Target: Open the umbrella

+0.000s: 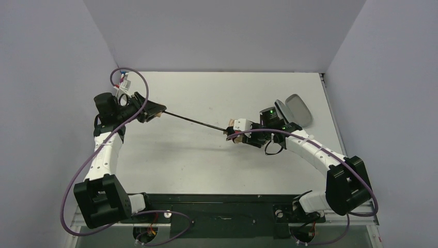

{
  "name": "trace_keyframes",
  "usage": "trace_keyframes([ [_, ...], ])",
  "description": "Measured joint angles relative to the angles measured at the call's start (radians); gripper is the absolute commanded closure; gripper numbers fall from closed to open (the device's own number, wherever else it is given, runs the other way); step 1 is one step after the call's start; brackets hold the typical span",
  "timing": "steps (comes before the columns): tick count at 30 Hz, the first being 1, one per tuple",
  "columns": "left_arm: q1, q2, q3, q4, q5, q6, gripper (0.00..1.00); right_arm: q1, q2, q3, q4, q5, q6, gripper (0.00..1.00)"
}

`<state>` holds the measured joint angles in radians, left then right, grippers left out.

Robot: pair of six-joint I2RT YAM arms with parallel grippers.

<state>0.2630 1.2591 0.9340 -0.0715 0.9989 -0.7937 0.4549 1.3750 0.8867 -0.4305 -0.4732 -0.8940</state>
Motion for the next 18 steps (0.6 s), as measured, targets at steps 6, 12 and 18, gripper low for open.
trace_keyframes([
  [6, 0.014, 0.0, 0.0, -0.024, 0.004, 0.013, 1.0, 0.0, 0.006, 0.0, 0.002, -0.008, -0.01, 1.0],
  [12, 0.022, 0.008, 0.0, -0.023, 0.013, 0.011, 1.0, 0.0, 0.006, 0.0, 0.008, -0.014, -0.011, 1.0],
  [18, 0.024, 0.019, 0.0, -0.023, 0.013, 0.013, 1.0, 0.002, 0.01, 0.017, -0.014, -0.019, -0.002, 1.0],
])
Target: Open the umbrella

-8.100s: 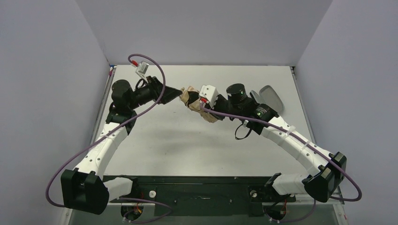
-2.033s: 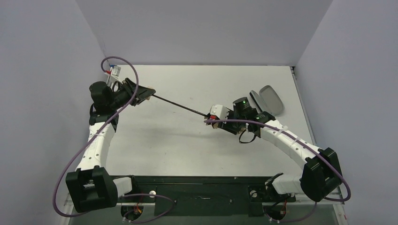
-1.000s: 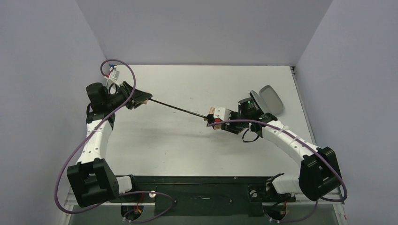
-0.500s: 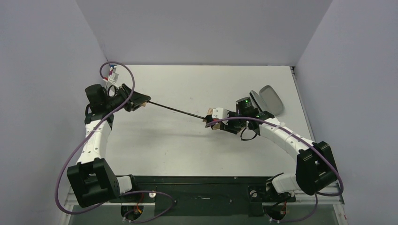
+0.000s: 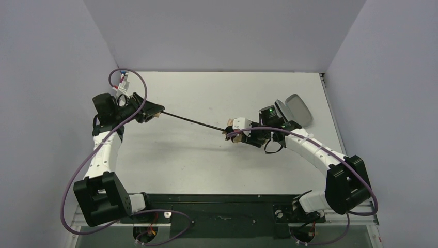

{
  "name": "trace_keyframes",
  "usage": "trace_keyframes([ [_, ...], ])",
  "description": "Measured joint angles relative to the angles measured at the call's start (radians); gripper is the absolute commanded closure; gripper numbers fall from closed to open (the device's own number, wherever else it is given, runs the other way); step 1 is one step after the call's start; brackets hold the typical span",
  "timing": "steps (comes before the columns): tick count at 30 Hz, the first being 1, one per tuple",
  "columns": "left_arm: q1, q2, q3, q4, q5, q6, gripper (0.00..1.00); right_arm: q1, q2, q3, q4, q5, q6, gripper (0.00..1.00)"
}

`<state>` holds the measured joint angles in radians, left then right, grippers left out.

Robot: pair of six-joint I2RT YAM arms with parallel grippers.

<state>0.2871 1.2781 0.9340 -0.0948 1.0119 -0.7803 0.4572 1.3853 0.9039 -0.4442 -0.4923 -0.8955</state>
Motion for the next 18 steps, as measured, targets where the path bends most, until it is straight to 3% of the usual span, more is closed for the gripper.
trace_keyframes([
  [5, -0.049, -0.001, 0.0, 0.002, -0.05, 0.021, 1.0, 0.021, 0.003, 0.046, -0.119, 0.036, 0.045, 1.0],
  [7, -0.077, -0.001, 0.0, 0.002, -0.077, 0.029, 0.87, 0.03, 0.003, 0.056, -0.169, 0.053, 0.068, 1.0],
  [9, -0.088, -0.001, 0.0, 0.002, -0.093, 0.034, 0.65, 0.038, 0.003, 0.065, -0.201, 0.061, 0.087, 1.0],
  [10, -0.089, -0.001, 0.0, 0.002, -0.098, 0.039, 0.46, 0.041, 0.003, 0.073, -0.216, 0.062, 0.097, 1.0],
  [11, -0.089, -0.001, 0.003, 0.001, -0.105, 0.052, 0.38, 0.042, 0.003, 0.08, -0.227, 0.062, 0.103, 1.0],
  [14, -0.053, 0.01, 0.057, 0.019, -0.173, 0.124, 0.01, 0.036, 0.003, 0.094, -0.295, 0.082, 0.104, 1.0],
  [18, 0.076, 0.037, 0.202, 0.122, -0.2, 0.147, 0.03, 0.007, 0.009, 0.094, -0.406, 0.093, 0.113, 1.0],
])
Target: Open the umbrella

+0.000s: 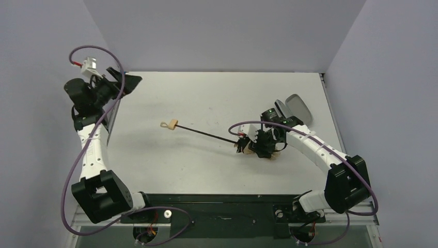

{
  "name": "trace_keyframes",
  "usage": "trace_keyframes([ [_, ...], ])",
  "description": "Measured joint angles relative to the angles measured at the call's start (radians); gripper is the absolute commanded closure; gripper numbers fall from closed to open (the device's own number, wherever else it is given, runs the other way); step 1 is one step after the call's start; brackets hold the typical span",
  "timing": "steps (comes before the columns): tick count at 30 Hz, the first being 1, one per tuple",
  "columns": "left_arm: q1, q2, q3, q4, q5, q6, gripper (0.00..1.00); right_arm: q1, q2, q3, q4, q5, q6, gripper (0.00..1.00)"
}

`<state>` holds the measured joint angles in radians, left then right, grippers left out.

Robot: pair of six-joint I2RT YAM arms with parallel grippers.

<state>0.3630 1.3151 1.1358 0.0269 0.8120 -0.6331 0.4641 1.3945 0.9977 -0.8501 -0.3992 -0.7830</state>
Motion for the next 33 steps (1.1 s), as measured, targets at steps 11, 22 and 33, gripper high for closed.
trace_keyframes([
  [11, 0.013, -0.043, 0.023, 0.209, 0.011, 0.051, 0.03, -0.046, 0.087, 0.145, -0.063, -0.142, 0.188, 1.0],
  [22, -0.395, -0.249, -0.297, 0.202, -0.082, 0.122, 0.03, -0.052, 0.109, 0.284, 0.149, -0.343, 0.651, 1.0],
  [33, -0.702, -0.154, -0.336, 0.349, -0.162, 0.036, 0.03, -0.006, 0.11, 0.326, 0.474, -0.444, 1.104, 1.0],
])
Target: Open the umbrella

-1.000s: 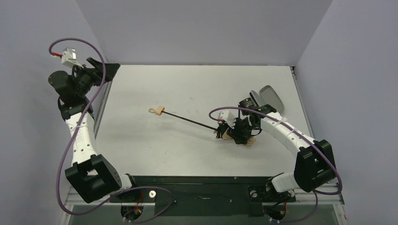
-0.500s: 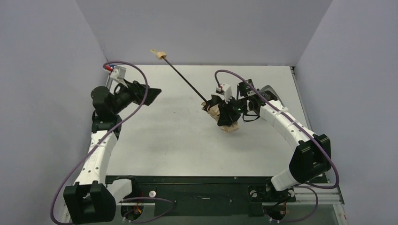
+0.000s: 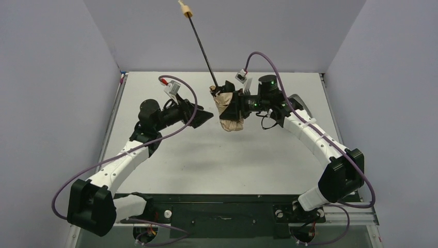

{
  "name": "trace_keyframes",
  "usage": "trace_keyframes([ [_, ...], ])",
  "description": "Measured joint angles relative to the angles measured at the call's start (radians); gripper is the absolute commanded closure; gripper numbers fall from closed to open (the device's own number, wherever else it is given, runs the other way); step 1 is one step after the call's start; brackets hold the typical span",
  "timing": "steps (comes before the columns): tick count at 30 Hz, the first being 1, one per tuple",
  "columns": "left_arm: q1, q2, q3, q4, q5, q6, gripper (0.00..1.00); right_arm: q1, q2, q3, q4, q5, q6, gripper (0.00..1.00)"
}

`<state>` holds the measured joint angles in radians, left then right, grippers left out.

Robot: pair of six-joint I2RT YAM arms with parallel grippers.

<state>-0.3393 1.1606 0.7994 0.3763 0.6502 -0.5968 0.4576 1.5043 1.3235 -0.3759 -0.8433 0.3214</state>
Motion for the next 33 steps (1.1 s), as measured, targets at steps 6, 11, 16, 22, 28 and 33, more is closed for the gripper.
trace_keyframes([
  [6, -0.056, 0.093, 0.016, 0.101, -0.006, -0.105, 0.03, 0.066, 0.0, 0.008, 0.077, -0.053, 0.062, 1.0],
  [11, -0.057, 0.105, 0.029, 0.208, -0.006, -0.196, 0.01, 0.091, 0.0, 0.008, 0.084, -0.076, 0.064, 1.0],
  [16, -0.058, 0.124, 0.053, 0.273, -0.007, -0.254, 0.26, 0.108, 0.0, 0.008, 0.083, -0.102, 0.045, 1.0],
  [22, -0.063, 0.148, 0.061, 0.295, -0.006, -0.303, 0.47, 0.119, 0.0, 0.009, 0.072, -0.103, 0.013, 1.0],
  [28, -0.075, 0.151, 0.061, 0.301, -0.011, -0.314, 0.36, 0.121, -0.001, 0.015, 0.066, -0.095, -0.019, 1.0],
  [33, -0.1, 0.151, 0.064, 0.306, -0.018, -0.327, 0.96, 0.123, -0.001, 0.039, 0.049, -0.091, -0.04, 0.81],
])
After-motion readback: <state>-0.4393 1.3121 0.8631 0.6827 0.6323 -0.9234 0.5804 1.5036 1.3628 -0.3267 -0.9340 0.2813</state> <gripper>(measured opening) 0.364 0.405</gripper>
